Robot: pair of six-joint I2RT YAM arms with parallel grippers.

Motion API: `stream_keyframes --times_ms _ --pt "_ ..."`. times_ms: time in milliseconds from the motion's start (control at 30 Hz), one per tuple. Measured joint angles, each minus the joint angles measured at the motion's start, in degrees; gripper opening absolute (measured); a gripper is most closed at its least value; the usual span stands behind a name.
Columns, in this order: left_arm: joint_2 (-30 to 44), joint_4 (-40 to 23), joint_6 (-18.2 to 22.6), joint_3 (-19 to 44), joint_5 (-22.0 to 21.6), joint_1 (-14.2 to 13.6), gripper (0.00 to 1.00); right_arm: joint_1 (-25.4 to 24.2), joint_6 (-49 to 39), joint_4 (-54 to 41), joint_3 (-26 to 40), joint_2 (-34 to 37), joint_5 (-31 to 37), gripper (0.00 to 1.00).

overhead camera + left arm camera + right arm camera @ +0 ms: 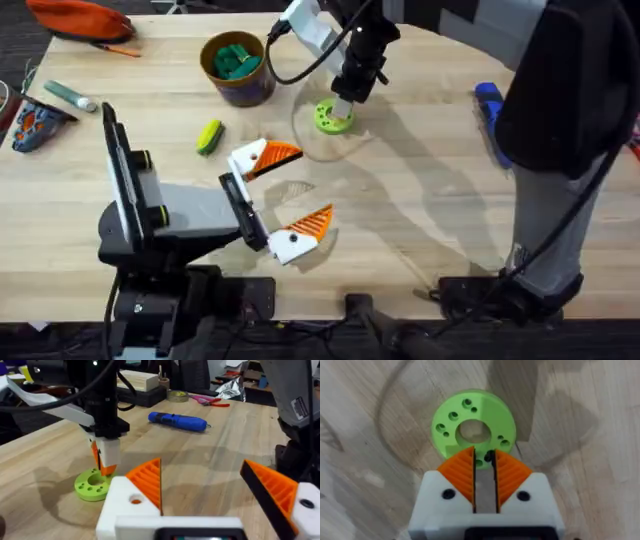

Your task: Pick up the gripper from the table and insert it into the empty holder that is missing its gripper. Then pick up a screw, insert it into the mounting hole, and use the screwdriver to tighten it. Finally, clean up the table by picking up the vegetable and placing it into the bucket.

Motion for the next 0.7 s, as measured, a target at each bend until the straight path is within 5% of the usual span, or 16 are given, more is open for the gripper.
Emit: stream_keyframes --times_ms 367,700 --pt "0.0 0.0 0.0 0.0 0.0 0.0 0.985 0.0 0.0 -0.47 0.13 0.0 1.23 0.185" --pt "-0.02 0.02 0.0 0.0 0.0 0.0 0.985 0.0 0.17 -0.19 0.28 0.0 1.67 0.005"
